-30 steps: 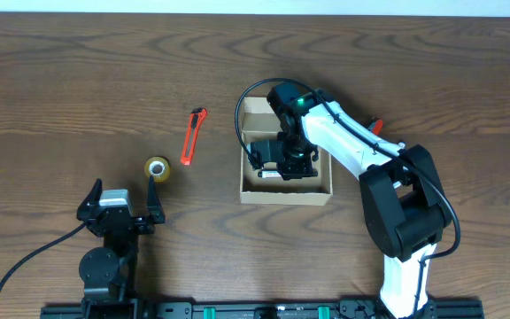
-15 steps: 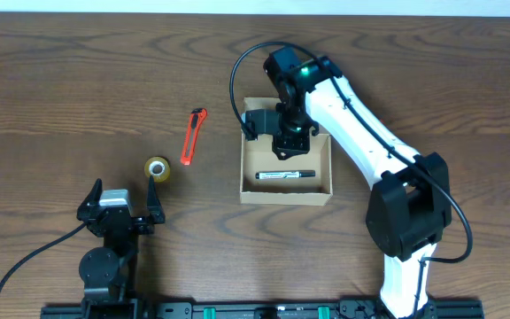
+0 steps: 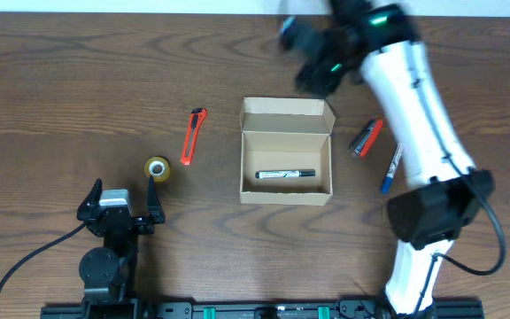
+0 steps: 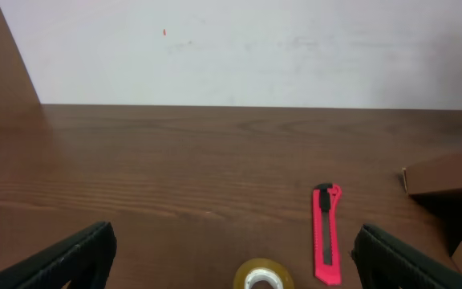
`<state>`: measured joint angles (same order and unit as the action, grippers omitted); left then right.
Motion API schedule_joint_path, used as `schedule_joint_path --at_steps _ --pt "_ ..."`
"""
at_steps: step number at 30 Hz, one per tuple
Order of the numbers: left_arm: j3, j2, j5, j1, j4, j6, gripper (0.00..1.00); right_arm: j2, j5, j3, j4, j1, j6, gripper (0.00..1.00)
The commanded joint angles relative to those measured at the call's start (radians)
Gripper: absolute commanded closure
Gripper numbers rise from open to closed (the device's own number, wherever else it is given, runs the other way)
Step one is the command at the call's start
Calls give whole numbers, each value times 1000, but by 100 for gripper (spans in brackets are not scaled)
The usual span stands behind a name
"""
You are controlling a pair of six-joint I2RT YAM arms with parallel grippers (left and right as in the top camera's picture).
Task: Pack container
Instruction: 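Withdraw the right gripper and move it toward the blue-capped marker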
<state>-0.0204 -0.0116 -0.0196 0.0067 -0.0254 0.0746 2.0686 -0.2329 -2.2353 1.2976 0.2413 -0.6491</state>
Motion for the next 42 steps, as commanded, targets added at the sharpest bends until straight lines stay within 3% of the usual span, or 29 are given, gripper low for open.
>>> schedule_joint_path --at_steps 1,2,6,7,9,11,14,20,25,31,33,37,42 --pt "16 7 -6 6 -48 -8 5 -15 -96 -75 3 -142 247 8" --pt "16 7 -6 6 -48 -8 5 -15 -123 -90 4 -179 279 1" --pt "16 7 -6 6 -49 -8 5 -15 -262 -145 -13 -343 346 1" --pt "16 7 -6 6 -49 -8 5 -15 -253 -153 -15 -375 421 10" --pt "16 7 -6 6 -49 -8 5 -18 -81 -160 27 -431 663 19" --pt "16 7 -6 6 -48 -8 5 -31 137 -159 116 -460 794 21" --pt "16 7 -6 6 -48 -8 5 -68 336 -156 173 -454 893 21" --pt "16 7 -7 6 -49 -8 5 -197 379 -96 175 -444 953 19" --pt "16 7 -7 6 -49 -8 5 -377 399 226 45 -443 914 18" --pt "16 7 -6 6 -49 -8 5 -640 326 832 -337 -446 912 15" --pt "16 7 -7 6 -49 -8 5 -700 330 1015 -468 -446 937 9" --pt "16 7 -8 6 -48 -8 5 -721 338 1233 -622 -444 980 7" --pt "16 7 -8 6 -48 -11 5 -690 338 1350 -730 -445 1073 10"
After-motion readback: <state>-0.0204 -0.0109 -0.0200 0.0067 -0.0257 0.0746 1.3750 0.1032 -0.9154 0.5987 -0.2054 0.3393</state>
